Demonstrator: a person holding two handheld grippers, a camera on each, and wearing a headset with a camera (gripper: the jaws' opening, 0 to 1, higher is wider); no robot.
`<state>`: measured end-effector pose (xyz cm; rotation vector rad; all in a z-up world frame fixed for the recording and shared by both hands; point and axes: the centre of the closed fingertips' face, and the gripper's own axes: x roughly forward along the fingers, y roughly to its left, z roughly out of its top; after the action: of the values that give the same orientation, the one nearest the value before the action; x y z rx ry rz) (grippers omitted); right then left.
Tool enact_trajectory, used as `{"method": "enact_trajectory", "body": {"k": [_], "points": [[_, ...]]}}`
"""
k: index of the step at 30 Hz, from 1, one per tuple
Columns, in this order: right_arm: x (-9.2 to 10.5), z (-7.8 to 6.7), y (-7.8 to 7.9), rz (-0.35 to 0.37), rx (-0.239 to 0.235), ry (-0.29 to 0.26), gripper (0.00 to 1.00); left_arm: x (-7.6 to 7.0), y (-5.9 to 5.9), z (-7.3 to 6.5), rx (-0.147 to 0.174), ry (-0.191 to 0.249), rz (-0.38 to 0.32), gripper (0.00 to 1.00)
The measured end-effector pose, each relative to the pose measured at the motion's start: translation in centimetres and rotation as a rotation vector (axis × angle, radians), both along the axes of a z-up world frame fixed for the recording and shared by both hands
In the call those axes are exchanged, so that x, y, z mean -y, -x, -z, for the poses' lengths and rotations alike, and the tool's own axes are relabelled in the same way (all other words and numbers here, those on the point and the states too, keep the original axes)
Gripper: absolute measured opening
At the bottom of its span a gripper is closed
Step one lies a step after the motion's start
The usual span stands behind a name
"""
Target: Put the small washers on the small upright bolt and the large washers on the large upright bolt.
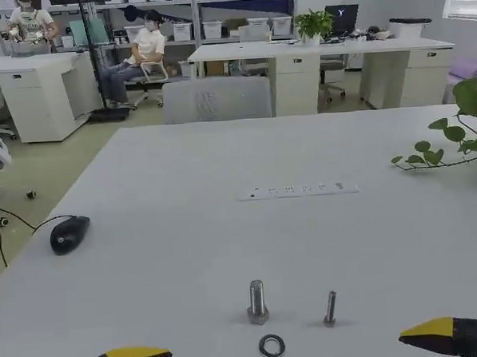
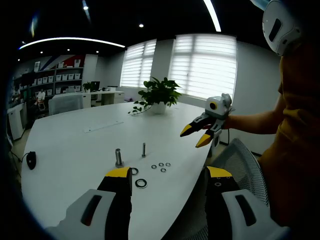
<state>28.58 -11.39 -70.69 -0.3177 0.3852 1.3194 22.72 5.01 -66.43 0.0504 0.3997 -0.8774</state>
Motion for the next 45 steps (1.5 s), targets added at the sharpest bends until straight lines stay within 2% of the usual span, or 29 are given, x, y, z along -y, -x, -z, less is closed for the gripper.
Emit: {"method": "enact_trajectory", "body": {"k": [3, 10, 15, 20, 32, 40, 45], "points": [[-0.1, 0.5, -0.2, -0.005, -0.009, 0.014, 0.42, -0.3, -0.1, 0.6, -0.004, -0.033, 0.003, 0.58], [-0.5, 0.5, -0.6, -0.012, -0.005, 0.015, 0.42, -0.7, -0.5, 1.1, -0.010, -0.034, -0.007, 0.59], [-0.5, 0.6, -0.7, -0.015, -0.003, 0.026, 0.42, -1.0, -0.9, 2.2, -0.028, -0.064, -0.005, 0.59], [-0.5, 0.8, -0.6, -0.013, -0.005, 0.034, 0.42, -1.1, -1.1, 3.0, -0.047, -0.065, -0.005, 0.59], [-0.2, 1.0, -1.0, -0.017, -0.001, 0.059, 0.42, -1.1, -1.5, 2.9, -0.053, -0.048, -0.022, 0.59], [-0.7, 1.6, -1.7, -0.053, 0.004, 0.103, 0.41, -0.9, -1.6, 3.0, -0.061, -0.037, -0.034, 0.58], [-0.7, 2.1, -2.6, -0.074, 0.006, 0.135, 0.41, -0.7, -1.6, 2.7, -0.052, -0.026, -0.044, 0.58]]}}
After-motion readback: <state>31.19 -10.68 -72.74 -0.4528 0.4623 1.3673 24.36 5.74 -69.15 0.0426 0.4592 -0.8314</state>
